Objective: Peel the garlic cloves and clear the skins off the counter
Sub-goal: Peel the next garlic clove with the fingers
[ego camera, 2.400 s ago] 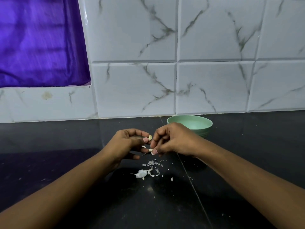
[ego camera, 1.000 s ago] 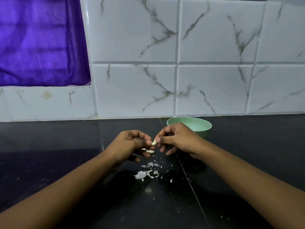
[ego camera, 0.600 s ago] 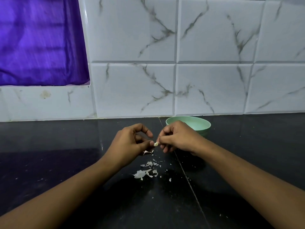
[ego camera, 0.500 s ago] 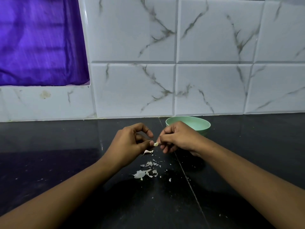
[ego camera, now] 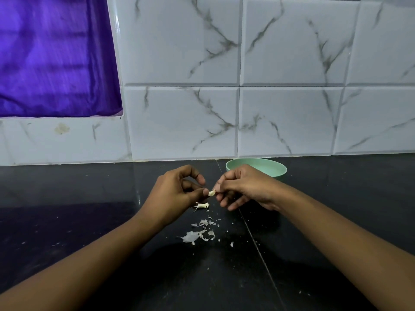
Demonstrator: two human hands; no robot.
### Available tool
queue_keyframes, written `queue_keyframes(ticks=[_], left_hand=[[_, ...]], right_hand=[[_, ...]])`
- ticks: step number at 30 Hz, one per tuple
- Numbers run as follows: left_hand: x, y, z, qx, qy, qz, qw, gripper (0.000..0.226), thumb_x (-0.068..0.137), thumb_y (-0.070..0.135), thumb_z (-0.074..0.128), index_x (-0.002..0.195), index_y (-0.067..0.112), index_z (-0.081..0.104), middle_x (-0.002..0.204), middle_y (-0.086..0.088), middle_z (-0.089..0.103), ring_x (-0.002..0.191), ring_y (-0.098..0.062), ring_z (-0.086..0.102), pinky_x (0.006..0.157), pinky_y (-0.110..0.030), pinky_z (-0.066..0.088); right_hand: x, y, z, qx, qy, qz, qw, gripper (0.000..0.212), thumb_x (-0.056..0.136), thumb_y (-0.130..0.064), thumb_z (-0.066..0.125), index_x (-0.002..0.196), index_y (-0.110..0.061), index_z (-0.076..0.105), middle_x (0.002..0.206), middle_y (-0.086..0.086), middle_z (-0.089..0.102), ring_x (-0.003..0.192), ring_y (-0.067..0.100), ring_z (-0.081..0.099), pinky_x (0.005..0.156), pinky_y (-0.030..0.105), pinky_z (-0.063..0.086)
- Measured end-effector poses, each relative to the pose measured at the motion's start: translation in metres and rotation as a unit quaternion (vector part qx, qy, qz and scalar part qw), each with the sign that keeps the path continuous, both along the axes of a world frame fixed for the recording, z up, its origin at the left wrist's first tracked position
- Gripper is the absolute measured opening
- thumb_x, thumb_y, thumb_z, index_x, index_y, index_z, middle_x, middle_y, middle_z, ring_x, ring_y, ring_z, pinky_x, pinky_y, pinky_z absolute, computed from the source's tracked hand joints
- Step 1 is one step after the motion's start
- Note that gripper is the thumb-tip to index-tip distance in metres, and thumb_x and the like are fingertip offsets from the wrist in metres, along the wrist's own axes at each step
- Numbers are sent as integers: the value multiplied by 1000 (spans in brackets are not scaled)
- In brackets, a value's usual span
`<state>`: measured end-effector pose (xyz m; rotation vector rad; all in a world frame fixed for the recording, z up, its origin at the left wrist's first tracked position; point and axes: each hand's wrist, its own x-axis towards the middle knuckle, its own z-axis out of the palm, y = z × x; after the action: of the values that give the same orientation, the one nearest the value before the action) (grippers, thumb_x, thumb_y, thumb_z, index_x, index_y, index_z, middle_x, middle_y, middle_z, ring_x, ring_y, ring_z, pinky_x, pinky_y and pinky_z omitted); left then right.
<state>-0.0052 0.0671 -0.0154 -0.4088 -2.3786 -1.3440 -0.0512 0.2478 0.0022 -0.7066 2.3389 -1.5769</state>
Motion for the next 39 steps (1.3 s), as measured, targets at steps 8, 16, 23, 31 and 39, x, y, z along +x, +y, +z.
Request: queue_keyframes(ticks=[8,16,23,31,39], left_hand=[[-4,1,-1,205,-124,-49,970,12,82,4,69,93,8,66,74,-8,74,67,-11,71,56,-20,55],[-6,1,-2,274,-164,-58,946,6,80,3,67,81,8,71,68,-5,72,62,-8,69,56,-15,54],[-7,2,-4,271,-167,-53,946,7,71,9,71,78,8,72,66,-6,71,60,-8,68,54,-15,53],[-9,4,-5,287,-176,-47,940,4,71,8,71,76,7,71,62,-6,70,56,-6,67,53,-13,52],[-7,4,-3,292,-168,-57,940,6,76,3,69,74,8,72,66,-8,71,59,-9,68,56,-14,54]], right_hand=[[-1,-4,-3,17,108,-25,994,11,84,-5,67,76,-11,68,62,0,66,59,9,64,56,22,53],[2,-7,-3,94,288,-54,951,3,78,-14,74,78,-17,73,61,-9,65,59,0,62,64,22,53],[9,-10,-1,185,432,-39,882,11,80,-22,70,84,-13,76,75,1,73,67,9,64,66,21,48],[8,-18,-11,175,509,-59,841,48,67,-53,39,66,-15,67,61,-2,65,54,10,52,54,23,40],[2,-16,-13,94,369,-85,921,24,72,-19,72,58,-29,55,52,-14,53,51,-1,51,56,13,39]])
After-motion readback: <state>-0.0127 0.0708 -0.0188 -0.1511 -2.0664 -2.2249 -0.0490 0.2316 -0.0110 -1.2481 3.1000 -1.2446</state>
